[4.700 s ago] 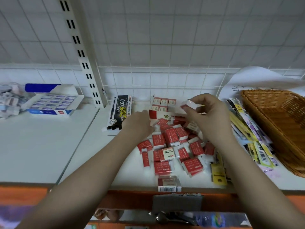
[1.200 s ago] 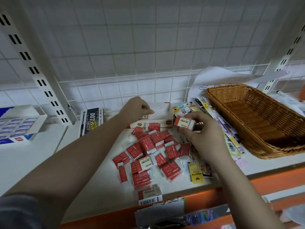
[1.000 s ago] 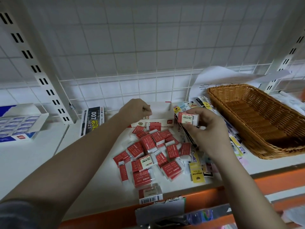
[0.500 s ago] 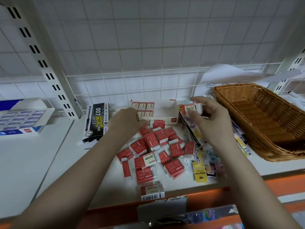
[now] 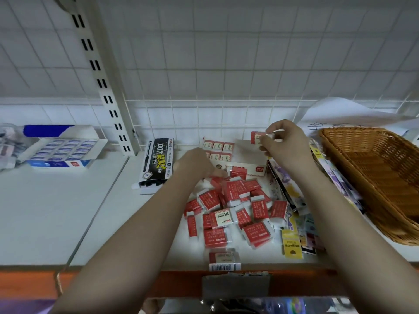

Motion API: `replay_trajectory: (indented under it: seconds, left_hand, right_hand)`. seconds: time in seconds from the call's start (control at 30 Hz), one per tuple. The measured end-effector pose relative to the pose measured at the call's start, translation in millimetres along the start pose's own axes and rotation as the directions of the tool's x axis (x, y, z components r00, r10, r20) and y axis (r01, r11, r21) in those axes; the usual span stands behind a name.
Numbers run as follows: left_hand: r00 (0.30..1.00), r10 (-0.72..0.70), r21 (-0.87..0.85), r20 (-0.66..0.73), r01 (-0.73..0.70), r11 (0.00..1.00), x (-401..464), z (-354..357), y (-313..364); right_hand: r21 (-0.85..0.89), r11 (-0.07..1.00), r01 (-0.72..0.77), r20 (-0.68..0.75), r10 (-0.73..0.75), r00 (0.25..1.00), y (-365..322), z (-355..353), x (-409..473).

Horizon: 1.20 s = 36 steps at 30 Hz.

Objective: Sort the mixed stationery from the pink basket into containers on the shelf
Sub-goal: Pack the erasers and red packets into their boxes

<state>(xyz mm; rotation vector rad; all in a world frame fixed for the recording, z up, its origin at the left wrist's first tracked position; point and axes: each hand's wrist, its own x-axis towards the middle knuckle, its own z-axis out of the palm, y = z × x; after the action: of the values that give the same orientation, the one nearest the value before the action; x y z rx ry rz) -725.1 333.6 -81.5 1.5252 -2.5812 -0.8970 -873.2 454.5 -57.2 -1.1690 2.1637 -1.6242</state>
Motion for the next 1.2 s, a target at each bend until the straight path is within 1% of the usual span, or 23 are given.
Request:
replay_trajectory:
  seconds: [0.07, 0.13, 0.2, 0.3, 0.4, 0.47, 0.53, 0.57, 0.6, 0.63, 0.67, 0.7, 0.73, 0.77, 0.8, 0.83, 0.9, 0.97, 1.07, 1.2]
  left_hand:
    - [1.0, -0.018, 0.015, 0.011, 0.018, 1.0, 2.2, -2.3, 0.5]
    - [0.999, -0.036, 0.039, -0.008, 0.036, 0.999, 2.1, -3.8, 1.5]
    - [0.998, -0.036, 0.058, -0.058, 0.04, 0.998, -2.3, -2.7, 2.4]
    - [0.985, -0.05, 0.055, -0.167, 0.06, 0.997, -11.5, 2.0, -5.0]
    - [0.972, -0.068, -0.072, -0.226, 0.053, 0.996, -16.9, -1.7, -19.8]
    - [0.962, -0.1, -0.275, -0.255, 0.027, 0.961, -25.1, -8.2, -28.6]
    - [0.955, -0.133, -0.528, -0.264, -0.028, 0.849, -37.8, -13.9, -35.1]
    - [0.96, -0.13, -0.624, -0.249, -0.056, 0.779, -45.1, -16.6, -37.3]
    - [0.97, -0.122, -0.712, -0.211, -0.067, 0.699, -51.7, -18.7, -38.7]
    - [0.982, -0.114, -0.8, -0.148, -0.051, 0.597, -58.5, -19.7, -39.1]
    - [0.992, -0.109, -0.881, -0.065, -0.006, 0.473, -64.5, -20.7, -38.9]
    - [0.994, -0.104, -0.937, 0.015, 0.05, 0.347, -69.4, -21.5, -38.5]
    - [0.992, -0.096, -0.965, 0.079, 0.1, 0.242, -73.2, -21.5, -38.9]
    - [0.988, -0.085, -0.976, 0.126, 0.139, 0.166, -75.2, -20.4, -40.5]
    - [0.986, -0.067, -0.98, 0.156, 0.163, 0.117, -76.1, -18.5, -43.5]
    - [0.984, -0.044, -0.981, 0.171, 0.174, 0.091, -78.0, -16.7, -45.3]
    - [0.989, -0.021, -0.984, 0.147, 0.148, 0.103, -80.4, -12.4, -51.8]
    - [0.997, -0.028, -0.982, 0.076, 0.08, 0.172, -82.1, -9.2, -58.0]
    - [0.997, -0.065, -0.951, -0.032, -0.01, 0.31, -83.8, -7.1, -66.0]
    - [0.983, -0.115, -0.911, -0.145, -0.088, 0.402, -84.0, -9.2, -68.9]
  right_hand:
    - [-0.02, 1.0, -0.018, 0.002, 0.018, 1.0, 4.0, 5.8, 5.0]
    - [-0.089, 0.996, -0.013, 0.008, 0.014, 1.0, 8.7, 12.1, 8.2]
    - [-0.175, 0.985, 0.007, 0.037, -0.001, 0.999, 10.2, 17.5, 10.9]
    - [-0.229, 0.973, 0.016, 0.081, 0.003, 0.997, 10.5, 24.6, 18.2]
    - [-0.286, 0.958, -0.03, 0.127, 0.069, 0.99, 10.1, 33.2, 25.0]
    - [-0.301, 0.951, -0.078, 0.176, 0.135, 0.975, 8.0, 39.1, 29.9]
    - [-0.337, 0.936, -0.103, 0.222, 0.186, 0.957, 8.1, 44.7, 34.6]
    - [-0.396, 0.915, -0.079, 0.24, 0.185, 0.953, 8.9, 47.6, 37.4]
    - [-0.459, 0.887, -0.049, 0.249, 0.181, 0.951, 9.0, 50.1, 39.1]
    - [-0.506, 0.862, -0.02, 0.25, 0.169, 0.953, 9.2, 52.6, 40.4]
    - [-0.537, 0.843, -0.006, 0.251, 0.167, 0.953, 9.3, 54.9, 40.8]
    - [-0.557, 0.831, 0.005, 0.256, 0.166, 0.952, 10.7, 57.7, 42.2]
    - [-0.57, 0.822, 0.007, 0.261, 0.172, 0.95, 11.6, 60.2, 43.0]
    - [-0.585, 0.811, 0.008, 0.266, 0.183, 0.946, 12.1, 62.7, 43.5]
    - [-0.602, 0.799, 0.006, 0.27, 0.196, 0.943, 12.4, 64.6, 44.2]
    - [-0.618, 0.786, 0.011, 0.272, 0.201, 0.941, 13.5, 66.5, 45.5]
    - [-0.63, 0.776, 0.006, 0.254, 0.2, 0.946, 15.7, 69.0, 47.3]
    - [-0.644, 0.765, 0.01, 0.238, 0.188, 0.953, 18.7, 70.7, 47.9]
    - [-0.658, 0.752, 0.037, 0.252, 0.175, 0.952, 20.9, 71.0, 45.7]
    - [-0.637, 0.77, 0.047, 0.283, 0.177, 0.943, 20.0, 67.6, 42.0]
